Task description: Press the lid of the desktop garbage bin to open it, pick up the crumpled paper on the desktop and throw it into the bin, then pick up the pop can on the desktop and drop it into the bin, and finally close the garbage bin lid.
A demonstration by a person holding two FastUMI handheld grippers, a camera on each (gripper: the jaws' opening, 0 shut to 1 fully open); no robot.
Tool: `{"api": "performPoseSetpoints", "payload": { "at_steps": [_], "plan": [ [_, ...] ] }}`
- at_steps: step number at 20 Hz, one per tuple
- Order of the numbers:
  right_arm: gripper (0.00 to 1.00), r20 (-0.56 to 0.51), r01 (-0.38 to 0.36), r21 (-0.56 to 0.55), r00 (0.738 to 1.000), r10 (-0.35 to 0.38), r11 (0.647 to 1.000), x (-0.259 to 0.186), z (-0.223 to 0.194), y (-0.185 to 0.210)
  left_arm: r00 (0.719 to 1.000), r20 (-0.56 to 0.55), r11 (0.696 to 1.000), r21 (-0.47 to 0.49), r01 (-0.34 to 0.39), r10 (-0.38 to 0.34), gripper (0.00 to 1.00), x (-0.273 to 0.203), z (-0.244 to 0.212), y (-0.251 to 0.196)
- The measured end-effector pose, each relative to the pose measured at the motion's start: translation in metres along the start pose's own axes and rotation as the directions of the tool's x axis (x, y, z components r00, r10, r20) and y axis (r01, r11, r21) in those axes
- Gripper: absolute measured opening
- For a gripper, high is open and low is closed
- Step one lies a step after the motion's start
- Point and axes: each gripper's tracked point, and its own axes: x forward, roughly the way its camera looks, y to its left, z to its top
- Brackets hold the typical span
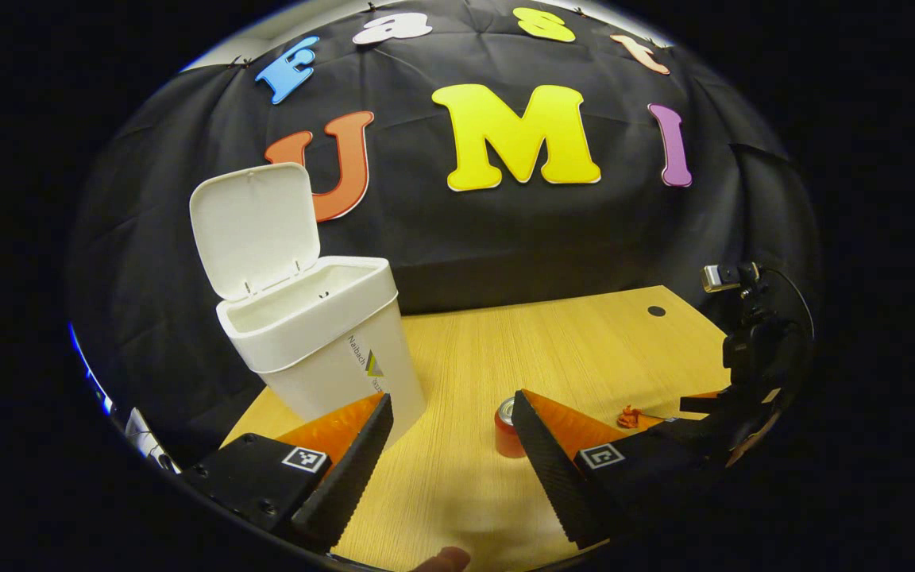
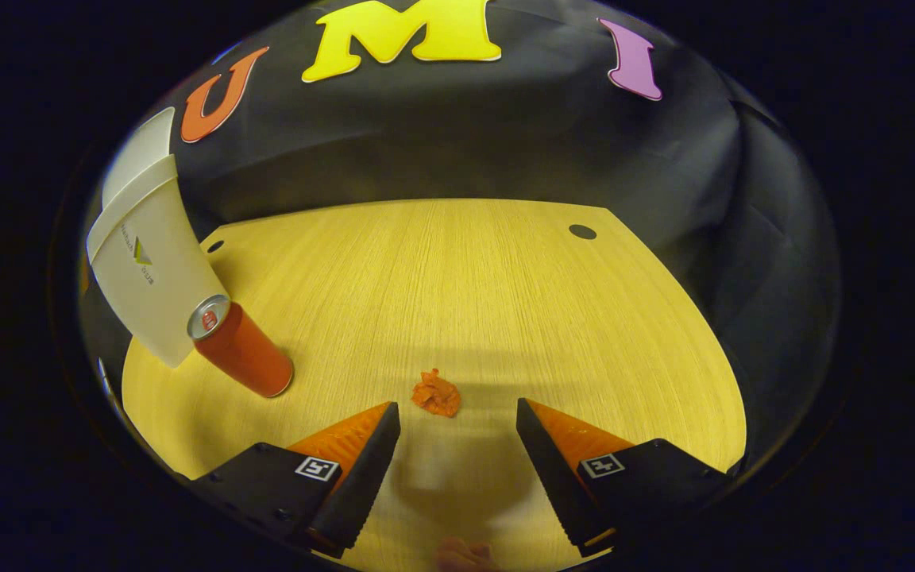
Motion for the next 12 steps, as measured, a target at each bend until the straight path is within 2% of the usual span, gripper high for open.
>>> {"api": "performPoseSetpoints", "payload": {
  "at_steps": [3, 10, 12],
  "plan": [
    [0.94, -0.021, 0.008, -0.042, 1.0, -0.009, 0.999, 0.022, 0.001, 0.002, 0.999, -0.038, 1.0, 0.01, -0.013, 0.013, 0.99, 0.011, -0.009, 0.002],
    [0.93, -0.093, -0.027, -0.098, 0.995, 0.018, 0.995, 0.049, -0.008, 0.019, 0.998, -0.061, 1.0, 0.023, -0.015, 0.017, 0.99, 0.022, -0.014, 0.004],
    [0.81, -0.117, -0.042, -0.088, 0.993, 0.032, 0.995, 0.05, -0.013, 0.025, 0.998, -0.067, 1.0, 0.019, -0.015, 0.016, 0.99, 0.022, -0.017, 0.006]
  ]
}}
